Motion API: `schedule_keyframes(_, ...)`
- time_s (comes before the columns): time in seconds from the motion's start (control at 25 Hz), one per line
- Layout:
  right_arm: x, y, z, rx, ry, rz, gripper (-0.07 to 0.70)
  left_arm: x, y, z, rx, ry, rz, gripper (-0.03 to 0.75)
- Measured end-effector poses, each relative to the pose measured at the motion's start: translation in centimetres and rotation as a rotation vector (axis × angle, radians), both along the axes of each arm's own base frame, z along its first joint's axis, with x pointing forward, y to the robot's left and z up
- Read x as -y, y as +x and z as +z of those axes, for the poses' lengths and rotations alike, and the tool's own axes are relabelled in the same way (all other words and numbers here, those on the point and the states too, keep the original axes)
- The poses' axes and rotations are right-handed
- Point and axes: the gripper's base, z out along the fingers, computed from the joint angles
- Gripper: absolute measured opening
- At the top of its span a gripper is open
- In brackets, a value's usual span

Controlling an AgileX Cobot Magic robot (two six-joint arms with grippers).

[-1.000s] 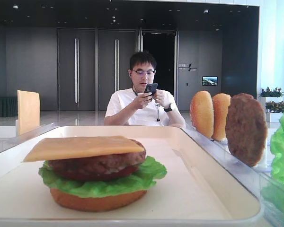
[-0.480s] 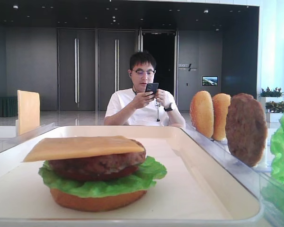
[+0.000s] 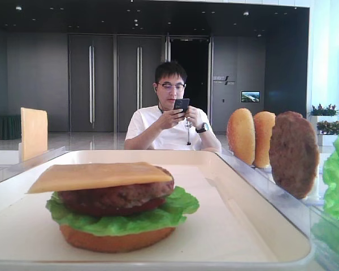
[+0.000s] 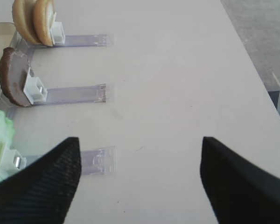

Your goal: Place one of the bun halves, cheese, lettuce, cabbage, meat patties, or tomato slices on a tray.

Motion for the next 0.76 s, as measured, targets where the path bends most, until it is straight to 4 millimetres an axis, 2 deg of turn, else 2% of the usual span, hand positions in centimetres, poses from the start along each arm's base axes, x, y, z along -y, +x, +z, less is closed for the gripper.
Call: schedule_keyframes(0.76,0.00,0.00,0.00,0.000,0.000,0.000,0.535,0.00,0.00,0.00,0.000,0.000,0.000,0.580)
